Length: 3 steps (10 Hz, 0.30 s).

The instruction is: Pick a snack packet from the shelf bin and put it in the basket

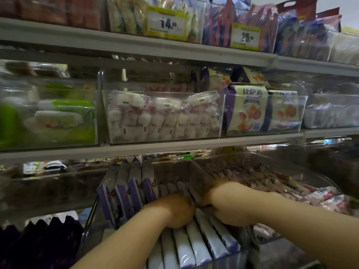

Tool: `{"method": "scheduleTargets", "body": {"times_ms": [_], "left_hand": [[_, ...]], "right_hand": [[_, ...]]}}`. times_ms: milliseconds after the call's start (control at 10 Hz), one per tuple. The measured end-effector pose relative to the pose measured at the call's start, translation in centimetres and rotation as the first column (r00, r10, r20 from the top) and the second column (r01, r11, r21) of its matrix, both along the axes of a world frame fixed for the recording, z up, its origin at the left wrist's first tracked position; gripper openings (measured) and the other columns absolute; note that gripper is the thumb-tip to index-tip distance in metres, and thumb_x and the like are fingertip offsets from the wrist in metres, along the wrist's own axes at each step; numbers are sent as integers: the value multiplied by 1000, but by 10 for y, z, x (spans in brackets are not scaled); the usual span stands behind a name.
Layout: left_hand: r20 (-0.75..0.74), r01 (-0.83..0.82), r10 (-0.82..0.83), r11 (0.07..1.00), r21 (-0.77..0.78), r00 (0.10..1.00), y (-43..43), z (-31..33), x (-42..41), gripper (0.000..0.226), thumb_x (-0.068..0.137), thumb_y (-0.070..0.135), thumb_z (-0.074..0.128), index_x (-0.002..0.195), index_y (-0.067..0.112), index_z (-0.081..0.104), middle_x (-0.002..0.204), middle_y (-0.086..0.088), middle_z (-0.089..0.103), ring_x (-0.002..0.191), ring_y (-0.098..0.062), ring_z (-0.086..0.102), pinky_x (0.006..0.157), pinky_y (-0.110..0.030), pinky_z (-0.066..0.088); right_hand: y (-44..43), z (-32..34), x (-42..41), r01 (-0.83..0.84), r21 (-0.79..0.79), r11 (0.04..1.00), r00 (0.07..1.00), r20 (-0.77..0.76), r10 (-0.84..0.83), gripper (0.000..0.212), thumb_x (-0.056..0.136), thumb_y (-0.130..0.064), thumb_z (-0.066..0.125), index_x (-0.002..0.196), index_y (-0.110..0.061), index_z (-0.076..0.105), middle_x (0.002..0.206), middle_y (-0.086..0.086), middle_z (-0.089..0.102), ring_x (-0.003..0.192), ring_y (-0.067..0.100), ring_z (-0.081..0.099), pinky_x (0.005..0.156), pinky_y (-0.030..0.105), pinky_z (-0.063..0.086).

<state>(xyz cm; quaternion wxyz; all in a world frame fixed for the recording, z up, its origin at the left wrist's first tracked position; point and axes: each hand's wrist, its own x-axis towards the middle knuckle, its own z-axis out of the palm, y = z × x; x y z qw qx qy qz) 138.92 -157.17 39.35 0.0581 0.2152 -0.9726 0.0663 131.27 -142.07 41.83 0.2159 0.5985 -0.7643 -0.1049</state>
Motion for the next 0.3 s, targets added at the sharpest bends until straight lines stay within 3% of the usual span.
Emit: {"method": "scheduleTargets", "body": {"times_ms": [100,200,300], "left_hand": [[16,-75,74,997,21,997,-1,10,-11,50,102,26,24,145,3,31,150,-28,33,137,-45,33,113,-52,28],[53,-138,136,989,50,989,6,13,-11,50,102,26,28,144,0,34,151,-27,33,136,-47,34,112,-52,30],[-113,-90,99,993,80,989,19,22,4,47,100,27,38,143,9,40,150,-19,39,133,-39,41,110,-40,34]], "right_hand": [[2,-1,-2,-15,-97,995,999,49,20,31,91,-20,46,115,-15,64,114,10,65,103,31,60,89,40,52],[3,-6,6,-35,-170,985,990,127,57,31,90,-23,48,114,-20,66,115,8,66,103,30,61,89,41,53],[19,0,14,-40,-278,960,938,320,132,30,91,-25,50,115,-26,68,117,1,67,107,24,61,94,38,51]]}}
